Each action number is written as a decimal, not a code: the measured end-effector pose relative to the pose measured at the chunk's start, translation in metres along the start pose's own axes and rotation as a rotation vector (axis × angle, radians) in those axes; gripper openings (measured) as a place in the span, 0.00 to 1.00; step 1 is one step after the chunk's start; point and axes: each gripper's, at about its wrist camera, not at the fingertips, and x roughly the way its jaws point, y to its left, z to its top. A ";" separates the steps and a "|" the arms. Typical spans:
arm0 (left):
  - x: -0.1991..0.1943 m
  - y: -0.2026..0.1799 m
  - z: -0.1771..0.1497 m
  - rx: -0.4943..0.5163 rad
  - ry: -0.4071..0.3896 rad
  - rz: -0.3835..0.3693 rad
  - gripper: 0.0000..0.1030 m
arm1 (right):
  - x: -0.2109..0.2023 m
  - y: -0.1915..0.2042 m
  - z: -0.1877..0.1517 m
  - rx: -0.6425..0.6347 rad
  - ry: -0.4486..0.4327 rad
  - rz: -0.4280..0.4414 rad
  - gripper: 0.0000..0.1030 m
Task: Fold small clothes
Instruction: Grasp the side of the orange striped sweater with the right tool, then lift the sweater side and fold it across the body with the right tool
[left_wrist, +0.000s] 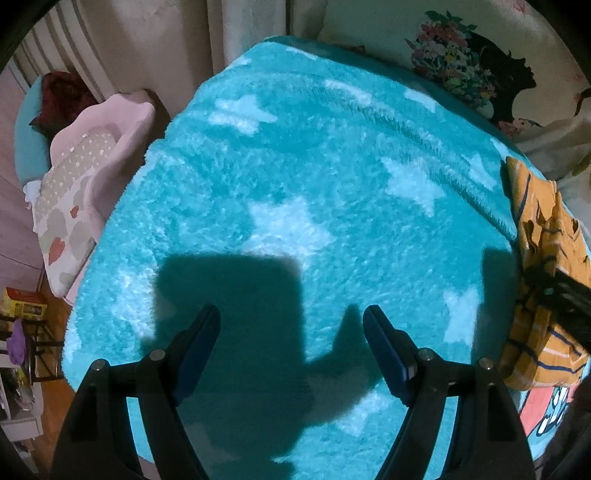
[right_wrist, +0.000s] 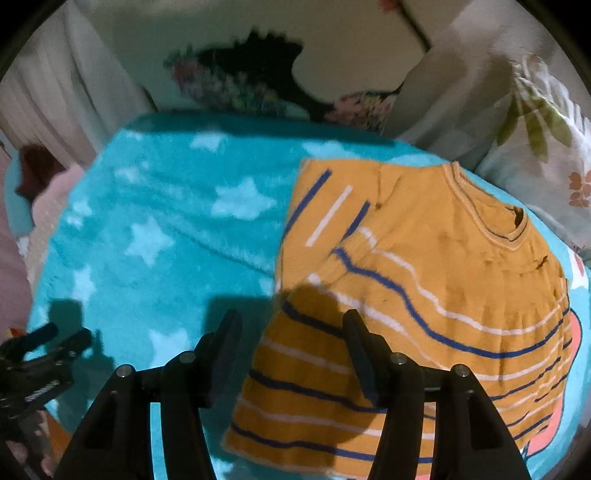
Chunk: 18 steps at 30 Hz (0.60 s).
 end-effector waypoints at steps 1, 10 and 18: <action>0.001 0.000 0.000 0.001 0.002 -0.002 0.76 | 0.008 0.003 0.000 -0.005 0.017 -0.030 0.60; 0.003 0.000 0.008 0.000 0.007 -0.016 0.76 | 0.031 0.025 0.003 -0.113 -0.003 -0.226 0.68; 0.001 -0.021 0.002 -0.008 0.014 -0.024 0.76 | 0.012 -0.024 -0.001 0.003 -0.036 -0.049 0.18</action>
